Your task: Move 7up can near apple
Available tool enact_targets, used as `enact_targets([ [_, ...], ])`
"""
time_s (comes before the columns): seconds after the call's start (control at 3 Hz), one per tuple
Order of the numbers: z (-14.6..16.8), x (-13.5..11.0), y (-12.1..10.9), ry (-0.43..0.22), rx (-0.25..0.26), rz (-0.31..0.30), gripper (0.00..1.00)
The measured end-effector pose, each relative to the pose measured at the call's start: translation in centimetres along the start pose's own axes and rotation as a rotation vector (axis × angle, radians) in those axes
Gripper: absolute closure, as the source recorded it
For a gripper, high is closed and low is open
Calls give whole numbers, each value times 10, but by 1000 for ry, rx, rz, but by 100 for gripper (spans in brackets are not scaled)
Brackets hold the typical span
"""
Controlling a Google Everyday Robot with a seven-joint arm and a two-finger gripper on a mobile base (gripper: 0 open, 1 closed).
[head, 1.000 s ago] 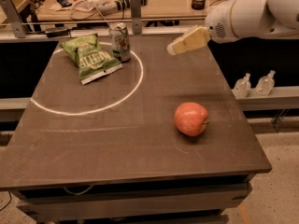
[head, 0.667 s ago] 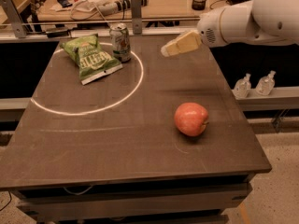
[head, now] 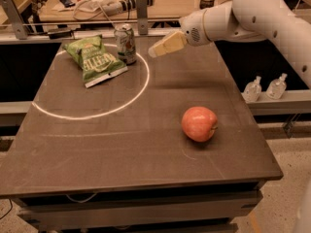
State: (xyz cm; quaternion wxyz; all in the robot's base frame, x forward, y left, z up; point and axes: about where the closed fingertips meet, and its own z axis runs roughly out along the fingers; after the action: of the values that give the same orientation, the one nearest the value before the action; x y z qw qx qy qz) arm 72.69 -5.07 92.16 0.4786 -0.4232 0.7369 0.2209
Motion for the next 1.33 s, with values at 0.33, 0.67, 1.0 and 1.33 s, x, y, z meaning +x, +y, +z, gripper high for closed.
enact_targets([
  [0.33,34,-10,2,-6,-60,-32,0],
  [0.67,49,-22,4,6,-29,-37,0],
  [1.0,68,-22,4,10,67,-26,0],
  [1.33,82,-24,5,-6,113,-20,0],
])
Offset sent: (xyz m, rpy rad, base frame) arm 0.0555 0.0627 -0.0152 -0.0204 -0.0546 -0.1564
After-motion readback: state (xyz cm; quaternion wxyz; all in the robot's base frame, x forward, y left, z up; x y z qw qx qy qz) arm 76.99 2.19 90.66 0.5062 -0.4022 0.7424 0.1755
